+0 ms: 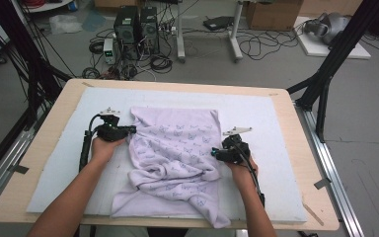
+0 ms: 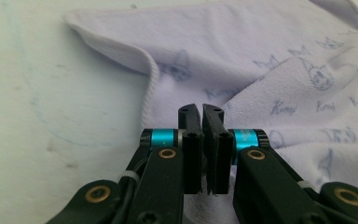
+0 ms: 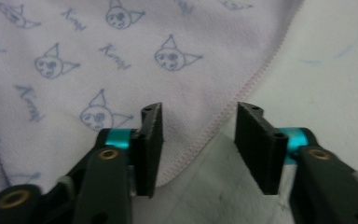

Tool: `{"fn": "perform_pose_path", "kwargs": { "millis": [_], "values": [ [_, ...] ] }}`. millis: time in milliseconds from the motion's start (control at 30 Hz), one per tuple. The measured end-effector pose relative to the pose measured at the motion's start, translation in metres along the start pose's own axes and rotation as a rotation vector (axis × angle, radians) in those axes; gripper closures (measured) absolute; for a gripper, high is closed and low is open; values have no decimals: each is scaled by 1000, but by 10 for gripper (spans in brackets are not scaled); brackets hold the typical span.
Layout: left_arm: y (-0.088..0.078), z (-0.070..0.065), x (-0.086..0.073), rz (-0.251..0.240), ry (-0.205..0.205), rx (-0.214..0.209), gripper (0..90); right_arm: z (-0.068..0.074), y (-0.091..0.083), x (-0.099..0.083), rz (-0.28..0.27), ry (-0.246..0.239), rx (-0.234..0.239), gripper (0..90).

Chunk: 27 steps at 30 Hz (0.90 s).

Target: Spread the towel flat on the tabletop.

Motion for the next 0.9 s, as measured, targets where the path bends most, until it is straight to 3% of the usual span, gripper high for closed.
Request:
{"fn": "perform_pose_path", "kwargs": {
  "millis": [133, 200, 267, 300, 400, 433, 467, 500, 533, 633, 700, 733, 767, 800, 833, 867, 900],
  "values": [
    [4, 7, 2, -28, -26, 16, 863, 4, 7, 10, 2, -27, 19, 826],
    [8, 10, 2, -43, -69, 18, 863, 4, 12, 16, 5, -50, -5, 855],
    [11, 11, 6, -52, -74, 27, 863, 2, 14, 20, -5, -69, -25, 863],
    [13, 11, 11, -49, -73, 35, 863, -5, 19, 27, -15, -65, -74, 869],
    [15, 12, 16, -55, -77, 39, 863, -21, 26, 40, -39, -40, -135, 871],
    [16, 13, 18, -61, -78, 37, 863, -21, 26, 40, -39, -40, -135, 871],
    [17, 14, 22, -103, -108, 29, 862, -32, 28, 49, -54, -19, -162, 871],
    [17, 14, 22, -103, -108, 29, 863, -32, 28, 49, -54, -19, -162, 871],
    [20, 16, 22, -119, -132, 22, 862, -41, 30, 58, -70, 3, -198, 871],
    [24, 17, 22, -116, -136, 27, 862, -50, 32, 65, -89, 36, -222, 883],
    [25, 19, 23, -119, -128, 34, 862, -59, 31, 71, -85, 30, -297, 900],
    [25, 20, 23, -119, -133, 23, 845, -67, 32, 72, -72, 68, -288, 898],
    [25, 20, 22, -119, -143, 9, 845, -67, 32, 72, -72, 68, -288, 898],
    [25, 20, 22, -123, -152, -5, 675, -68, 30, 72, -90, 75, -259, 874],
    [24, 20, 21, -117, -154, -17, 596, -66, 29, 72, -96, 71, -232, 834],
    [23, 20, 20, -100, -146, -18, 596, -66, 29, 72, -96, 71, -232, 834],
    [19, 16, 17, -74, -119, -30, 467, -59, 27, 71, -105, 45, -205, 774]
  ]
}}
Point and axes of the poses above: each handheld gripper's, and its own axes: y roughly forward along the jaws, x roughly out of its top, z roughly to its left, the point moved 8 cm from there along y, roughly forward along the jaws, and after that the axes turned 1 degree about y, right-handed, at the moved point
